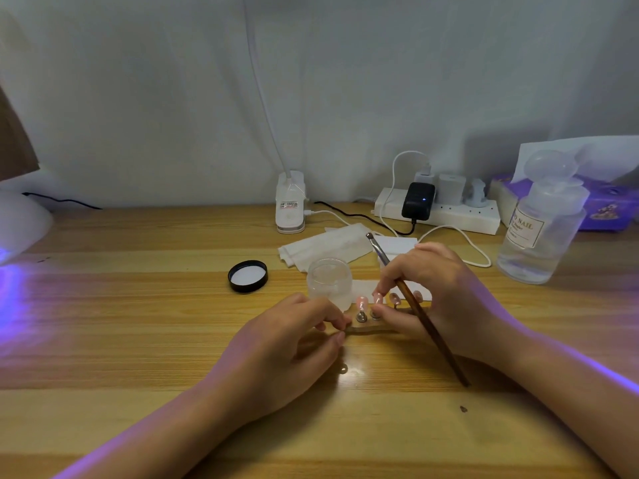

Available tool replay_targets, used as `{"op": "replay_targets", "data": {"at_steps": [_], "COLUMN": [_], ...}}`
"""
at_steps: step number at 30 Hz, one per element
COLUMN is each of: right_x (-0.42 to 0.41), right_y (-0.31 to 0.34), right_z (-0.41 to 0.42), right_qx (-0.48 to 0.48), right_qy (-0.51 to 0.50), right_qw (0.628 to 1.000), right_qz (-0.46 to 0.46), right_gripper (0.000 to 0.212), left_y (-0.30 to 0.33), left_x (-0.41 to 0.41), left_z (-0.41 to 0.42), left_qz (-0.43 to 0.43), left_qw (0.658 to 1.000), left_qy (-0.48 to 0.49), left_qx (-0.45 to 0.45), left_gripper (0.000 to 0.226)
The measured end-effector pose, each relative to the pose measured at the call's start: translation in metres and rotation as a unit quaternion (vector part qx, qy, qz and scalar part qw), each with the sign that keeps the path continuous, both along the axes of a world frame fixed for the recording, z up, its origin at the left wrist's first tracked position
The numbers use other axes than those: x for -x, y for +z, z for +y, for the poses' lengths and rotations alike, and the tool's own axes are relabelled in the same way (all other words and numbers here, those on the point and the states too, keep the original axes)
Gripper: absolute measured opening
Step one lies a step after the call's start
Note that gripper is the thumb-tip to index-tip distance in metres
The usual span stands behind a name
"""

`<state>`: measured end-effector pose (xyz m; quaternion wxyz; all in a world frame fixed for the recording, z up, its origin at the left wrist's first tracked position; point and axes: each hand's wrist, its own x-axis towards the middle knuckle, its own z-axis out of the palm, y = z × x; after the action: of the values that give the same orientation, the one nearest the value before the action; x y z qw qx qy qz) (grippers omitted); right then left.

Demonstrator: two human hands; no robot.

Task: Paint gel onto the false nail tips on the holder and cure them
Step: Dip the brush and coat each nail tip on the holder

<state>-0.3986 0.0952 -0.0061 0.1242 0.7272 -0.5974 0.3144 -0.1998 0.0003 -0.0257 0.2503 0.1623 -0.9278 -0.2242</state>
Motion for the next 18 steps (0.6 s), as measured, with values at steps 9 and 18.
{"op": "replay_targets", "data": {"at_steps": [9,18], "right_x": [0.0,-0.005], "right_y": [0.001,0.013], "right_z": [0.001,0.003], "right_qx": [-0.027,0.012], "right_qy": [0.009,0.018], "right_qw": [0.999,0.986], "right_qz": [-0.027,-0.164], "right_gripper": [0.024,0.024], "left_y": [-0.001,0.003], "left_x": [0.0,0.0], "left_z": [-0.001,0.001], "left_qz": [0.009,-0.003], "left_qw": [1.0,1.0], "left_qy": [-0.002,0.008], "left_qx": [0.003,0.023], "left_gripper": [0.028,0.019]}}
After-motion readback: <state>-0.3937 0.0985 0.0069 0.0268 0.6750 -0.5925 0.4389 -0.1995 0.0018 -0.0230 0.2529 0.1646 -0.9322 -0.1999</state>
